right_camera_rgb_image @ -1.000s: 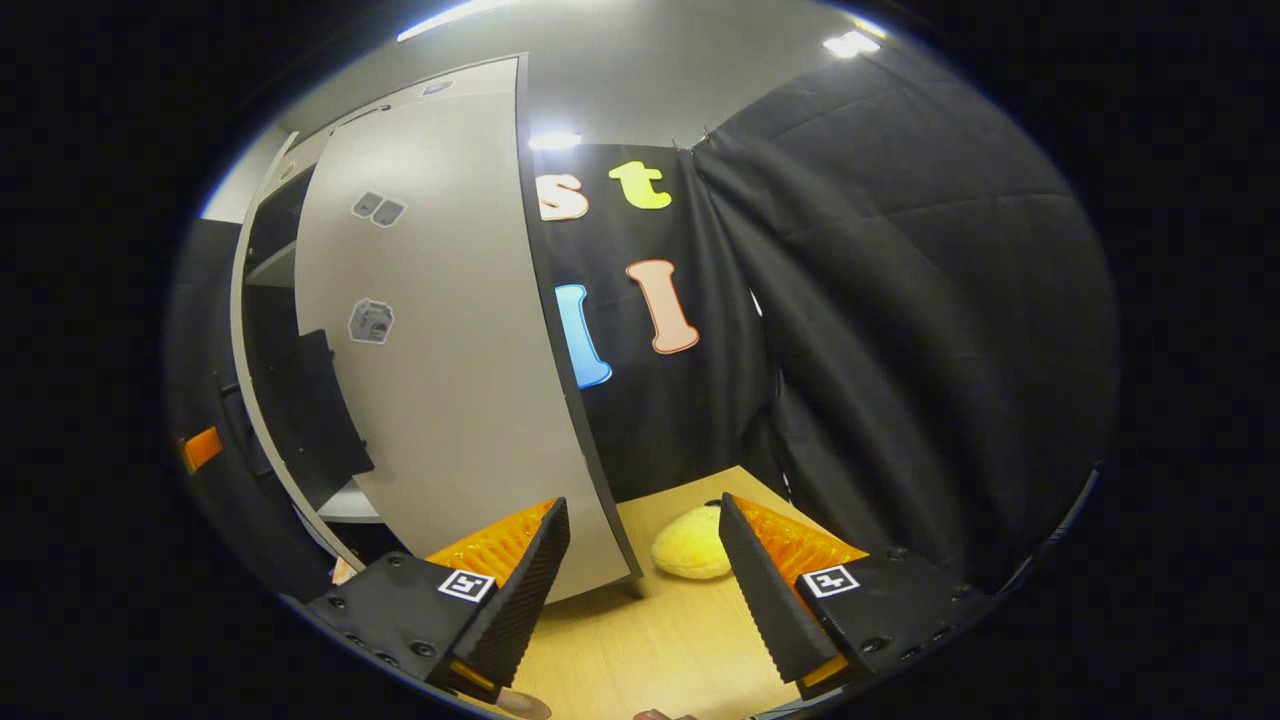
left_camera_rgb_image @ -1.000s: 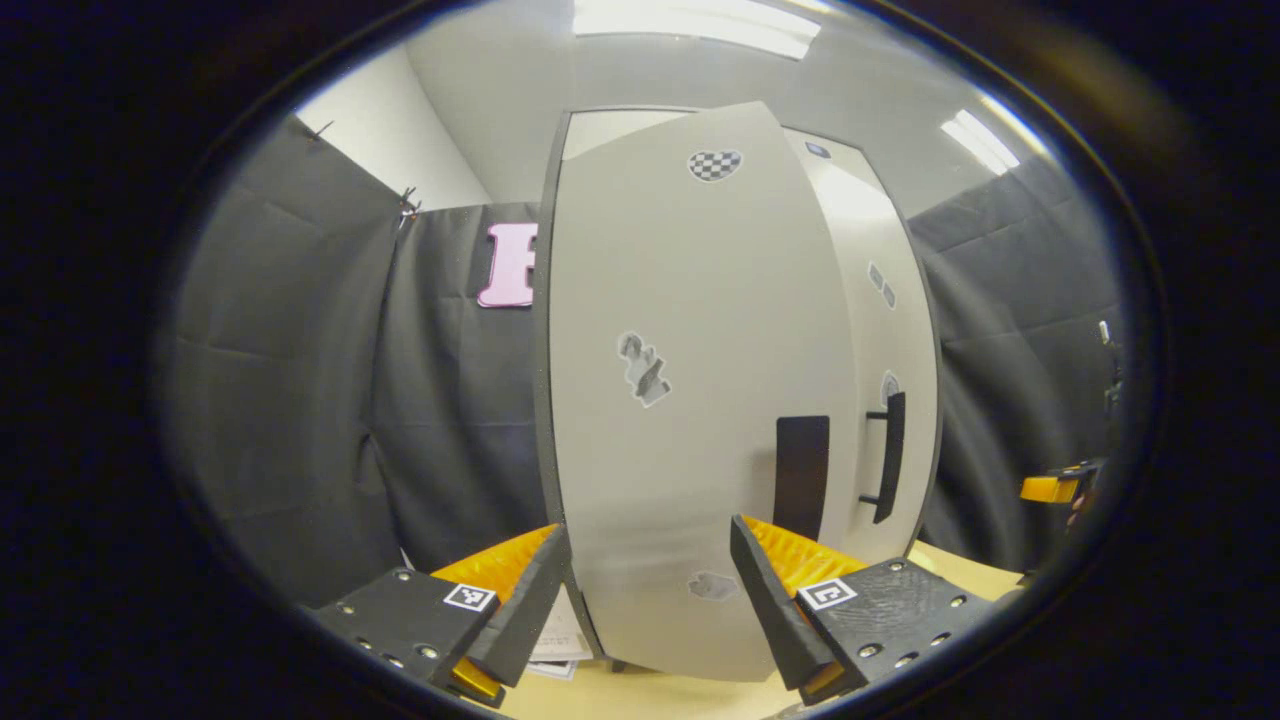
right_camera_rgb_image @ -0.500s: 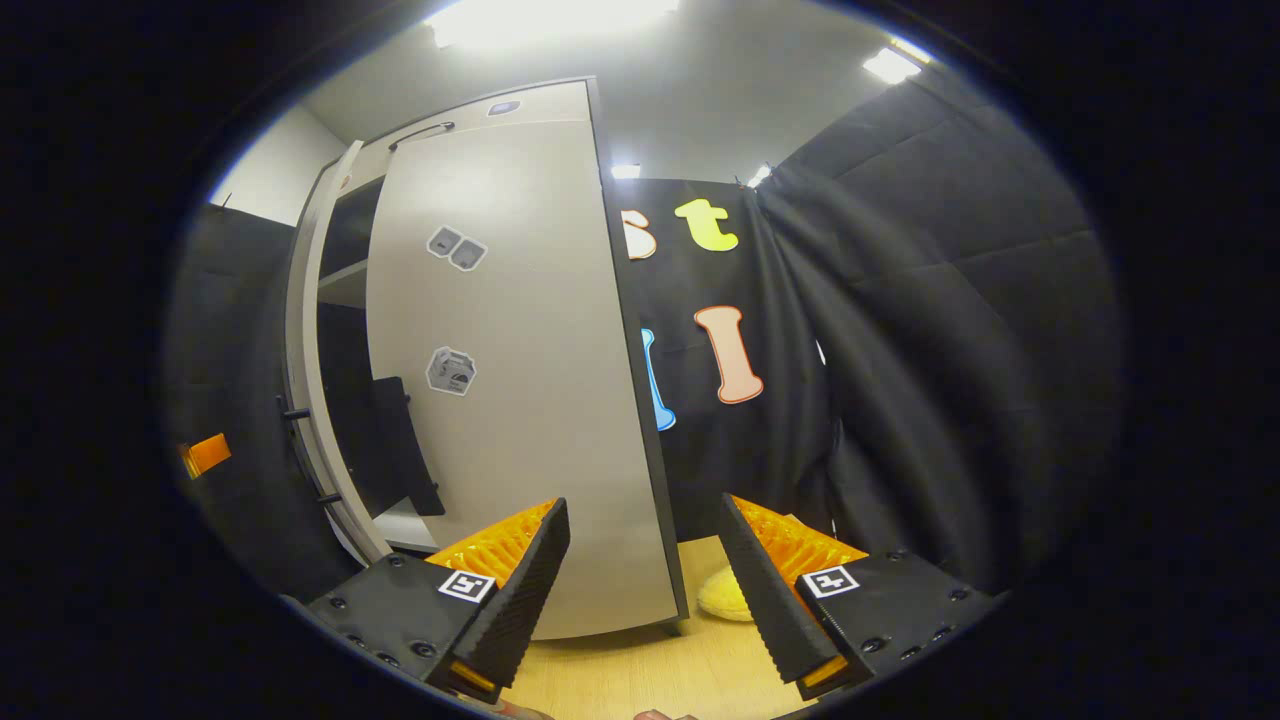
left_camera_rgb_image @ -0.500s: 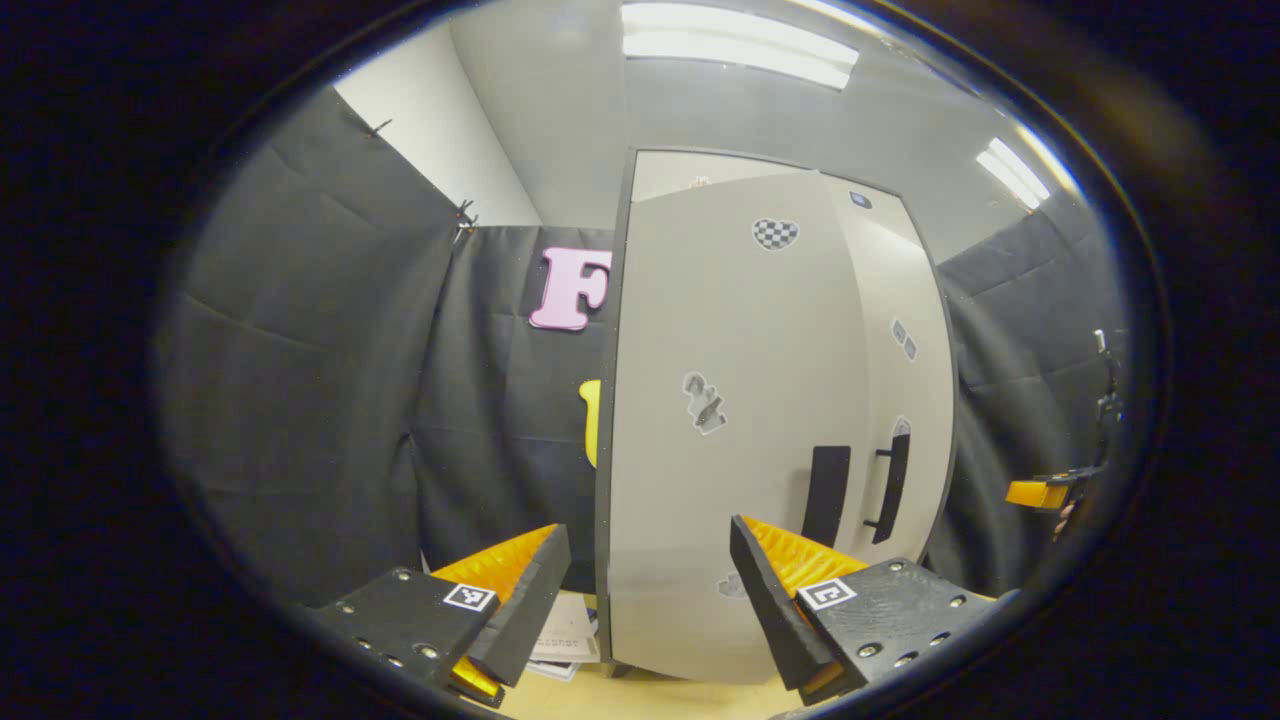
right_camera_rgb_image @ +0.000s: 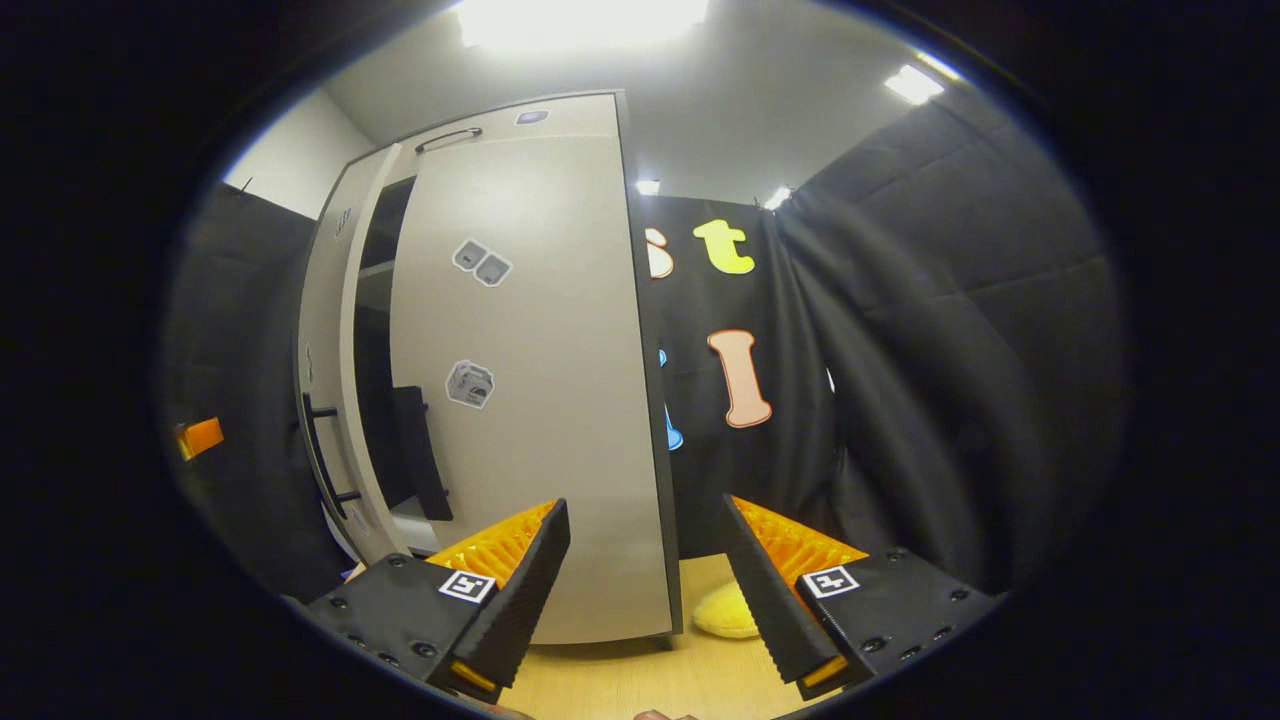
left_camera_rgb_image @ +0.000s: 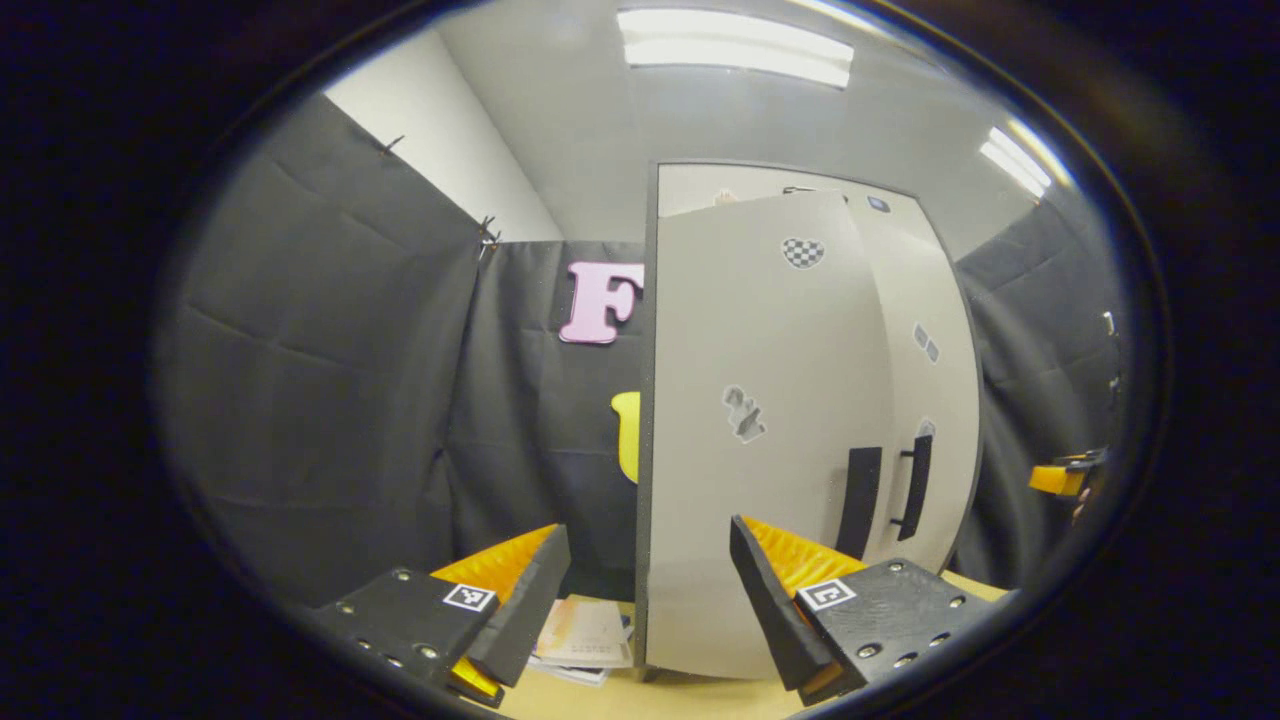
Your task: Grasp the bottle in the cabinet with the left hand and place it on the coaster, then close the right door with the right hand and the left door with the left hand.
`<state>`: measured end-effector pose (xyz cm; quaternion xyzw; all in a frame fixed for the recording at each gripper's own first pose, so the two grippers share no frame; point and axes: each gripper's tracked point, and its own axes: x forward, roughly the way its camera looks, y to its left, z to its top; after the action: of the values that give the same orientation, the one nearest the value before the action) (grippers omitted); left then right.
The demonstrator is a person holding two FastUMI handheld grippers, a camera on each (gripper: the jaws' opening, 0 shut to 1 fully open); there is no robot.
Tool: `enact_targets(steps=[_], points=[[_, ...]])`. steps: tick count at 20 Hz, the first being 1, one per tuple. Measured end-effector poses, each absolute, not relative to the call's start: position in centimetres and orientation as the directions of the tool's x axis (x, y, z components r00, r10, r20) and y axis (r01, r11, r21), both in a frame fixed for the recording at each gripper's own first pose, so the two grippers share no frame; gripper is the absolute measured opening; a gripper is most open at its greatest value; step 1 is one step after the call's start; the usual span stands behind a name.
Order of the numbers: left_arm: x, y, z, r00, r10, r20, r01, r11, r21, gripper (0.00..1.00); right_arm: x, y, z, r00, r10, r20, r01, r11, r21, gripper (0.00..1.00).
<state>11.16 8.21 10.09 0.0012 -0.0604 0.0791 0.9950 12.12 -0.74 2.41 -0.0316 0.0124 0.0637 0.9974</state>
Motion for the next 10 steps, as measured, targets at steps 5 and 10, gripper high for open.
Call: enact_targets(steps=[5, 10], points=[[11.6, 7.5, 10.4, 0.979, 0.145, 0.141, -0.144, 0.989, -0.024, 0.99, 11.9, -0.6, 2.2, 0.989, 0.145, -0.033, -0.147, 0.987, -0.07, 0.95], [12.2, 6.5, 11.1, 0.981, 0.123, 0.149, -0.128, 0.992, 0.02, 0.99, 12.2, -0.9, 1.6, 0.988, 0.145, -0.055, -0.147, 0.989, -0.03, 0.95]])
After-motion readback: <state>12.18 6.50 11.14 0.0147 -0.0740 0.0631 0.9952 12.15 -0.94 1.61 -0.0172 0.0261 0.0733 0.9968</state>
